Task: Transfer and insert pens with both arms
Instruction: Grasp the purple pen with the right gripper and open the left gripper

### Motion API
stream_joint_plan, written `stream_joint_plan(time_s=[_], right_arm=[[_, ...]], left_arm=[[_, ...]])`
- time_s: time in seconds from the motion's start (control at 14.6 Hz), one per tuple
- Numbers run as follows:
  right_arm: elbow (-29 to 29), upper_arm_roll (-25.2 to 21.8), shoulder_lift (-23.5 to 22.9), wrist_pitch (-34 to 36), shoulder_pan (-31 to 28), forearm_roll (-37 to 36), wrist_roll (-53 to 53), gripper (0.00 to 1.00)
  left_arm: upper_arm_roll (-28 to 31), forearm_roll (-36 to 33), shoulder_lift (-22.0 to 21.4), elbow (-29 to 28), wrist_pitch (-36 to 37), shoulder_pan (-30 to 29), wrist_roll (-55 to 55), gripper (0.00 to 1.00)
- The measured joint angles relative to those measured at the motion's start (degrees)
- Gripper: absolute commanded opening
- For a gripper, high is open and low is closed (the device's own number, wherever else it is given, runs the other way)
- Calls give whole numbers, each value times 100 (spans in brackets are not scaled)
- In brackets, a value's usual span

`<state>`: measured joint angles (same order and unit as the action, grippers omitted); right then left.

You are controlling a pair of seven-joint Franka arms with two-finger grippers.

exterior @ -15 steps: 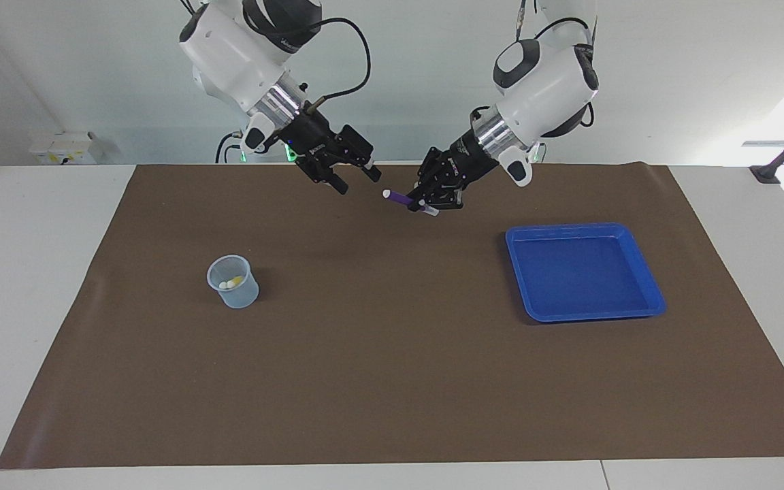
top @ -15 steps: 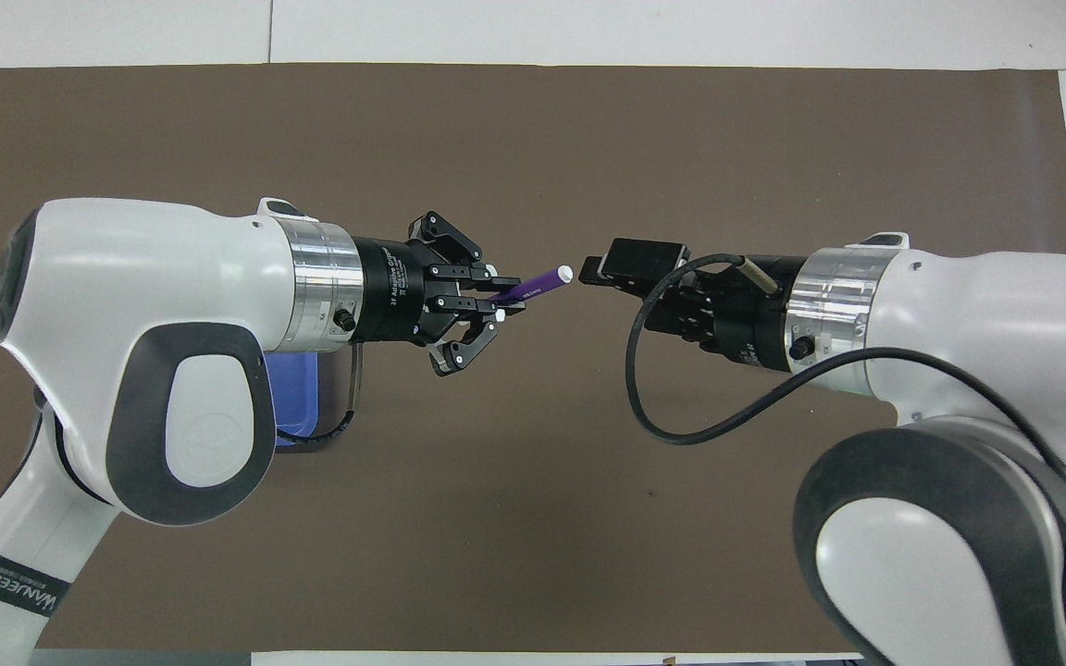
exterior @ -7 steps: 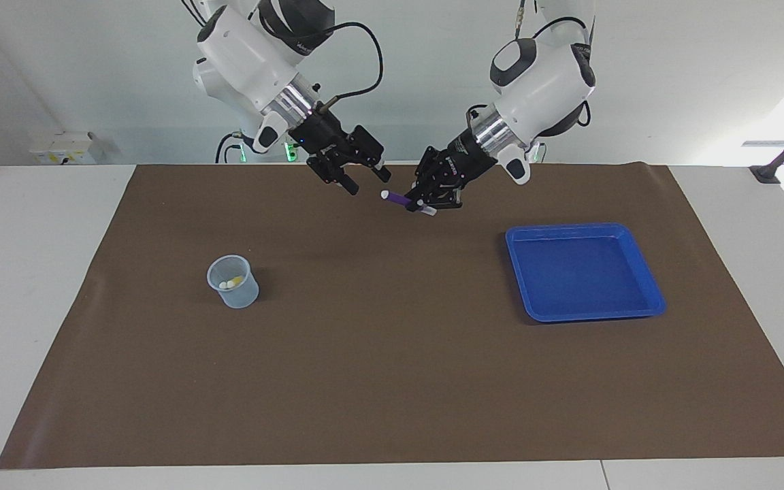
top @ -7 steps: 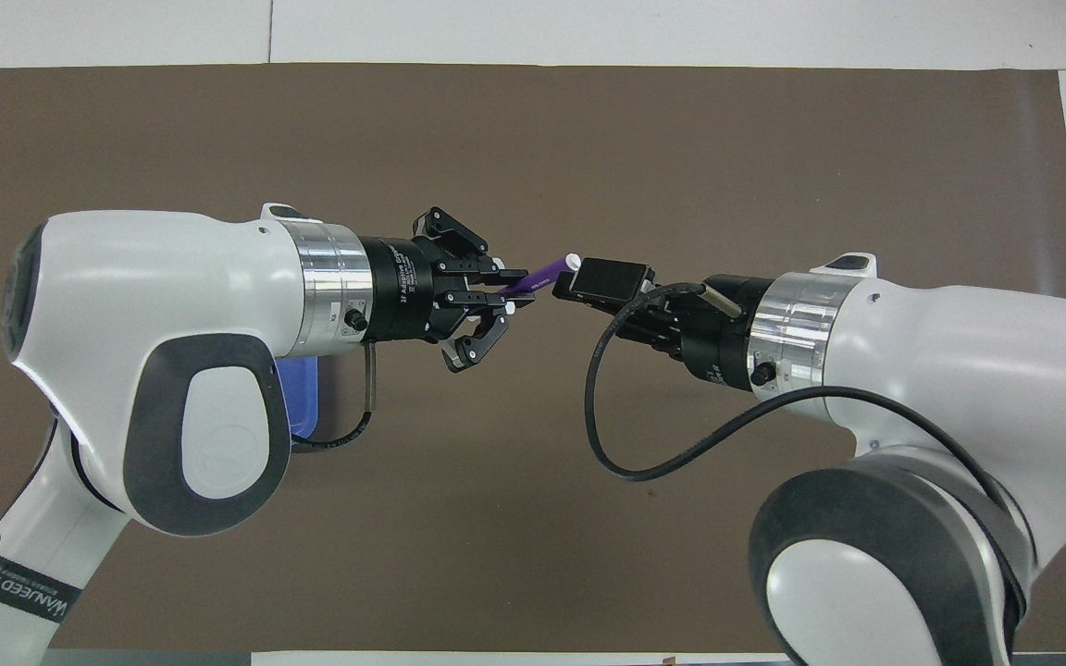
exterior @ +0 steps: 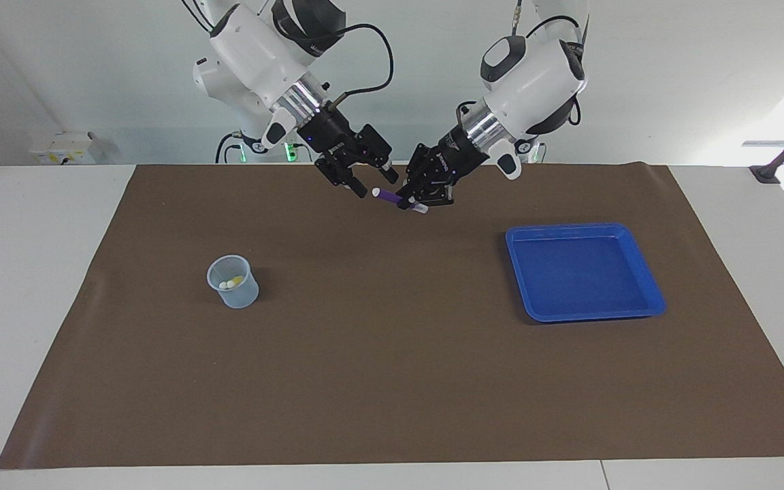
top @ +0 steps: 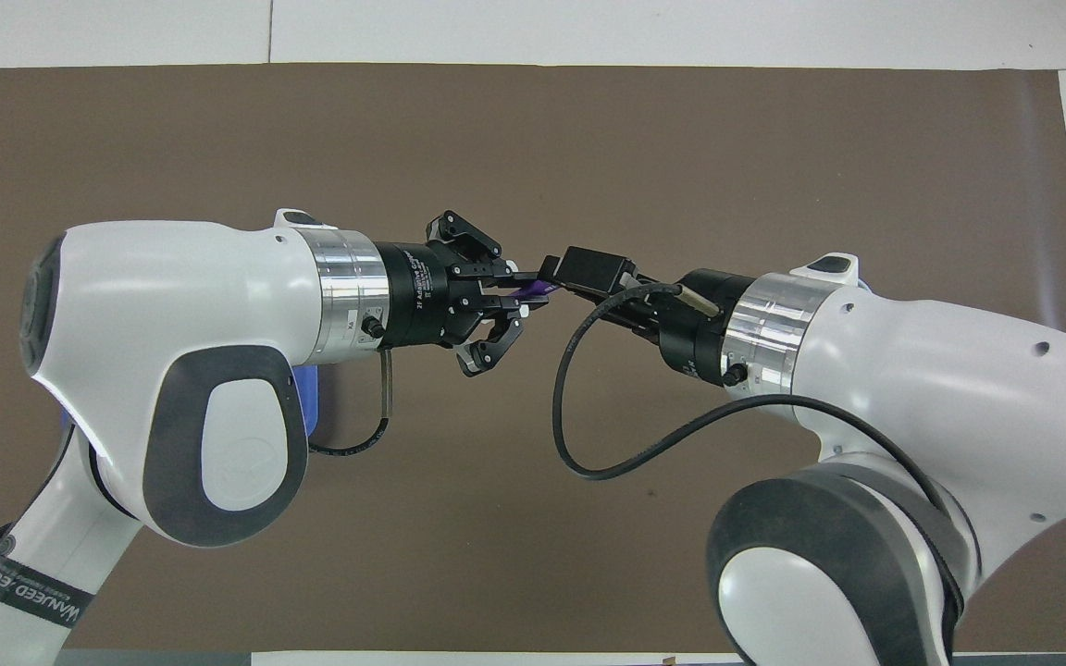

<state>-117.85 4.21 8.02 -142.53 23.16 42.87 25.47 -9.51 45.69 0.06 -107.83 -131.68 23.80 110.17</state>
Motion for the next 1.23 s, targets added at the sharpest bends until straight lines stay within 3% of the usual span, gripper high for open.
stream_joint_plan(time_s=[0.48,0.89,1.23], right_arm=[[0,-29,-19,-71,-9,0,0,60],[1,-32,-25,-117,-21,0,0,58],[1,-32,-28,-198,-22,0,0,45]], left_arm=[[-1,0,0,-35,-57,72,0,0],[-1,0,-1,-55,-75,75,-1,0],[-1,0,-1,-56,-90,77,-1,0]])
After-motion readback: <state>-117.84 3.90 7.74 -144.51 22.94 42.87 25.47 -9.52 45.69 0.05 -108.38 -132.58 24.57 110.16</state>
